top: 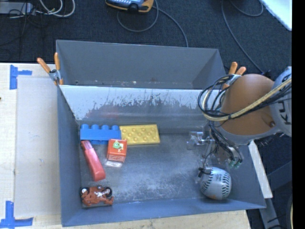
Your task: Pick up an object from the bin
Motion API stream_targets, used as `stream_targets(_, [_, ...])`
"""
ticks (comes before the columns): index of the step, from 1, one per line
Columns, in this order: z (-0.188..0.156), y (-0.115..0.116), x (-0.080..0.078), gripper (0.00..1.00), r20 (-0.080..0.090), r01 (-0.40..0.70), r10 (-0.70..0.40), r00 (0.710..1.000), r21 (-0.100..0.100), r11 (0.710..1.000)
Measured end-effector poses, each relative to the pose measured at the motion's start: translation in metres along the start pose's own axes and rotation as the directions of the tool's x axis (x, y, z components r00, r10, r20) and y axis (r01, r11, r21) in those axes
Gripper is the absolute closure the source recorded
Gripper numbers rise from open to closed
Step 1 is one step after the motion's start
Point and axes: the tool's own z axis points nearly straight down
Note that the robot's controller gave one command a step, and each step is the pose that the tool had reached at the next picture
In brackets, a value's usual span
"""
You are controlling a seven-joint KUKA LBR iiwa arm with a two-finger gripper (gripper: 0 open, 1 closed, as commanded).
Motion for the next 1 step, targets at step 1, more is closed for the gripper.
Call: stream_targets(1, [-0.0043, 0.0, -0.0016, 0.0, 0.008, 0.001, -0.001, 1.0, 0.001, 1.0])
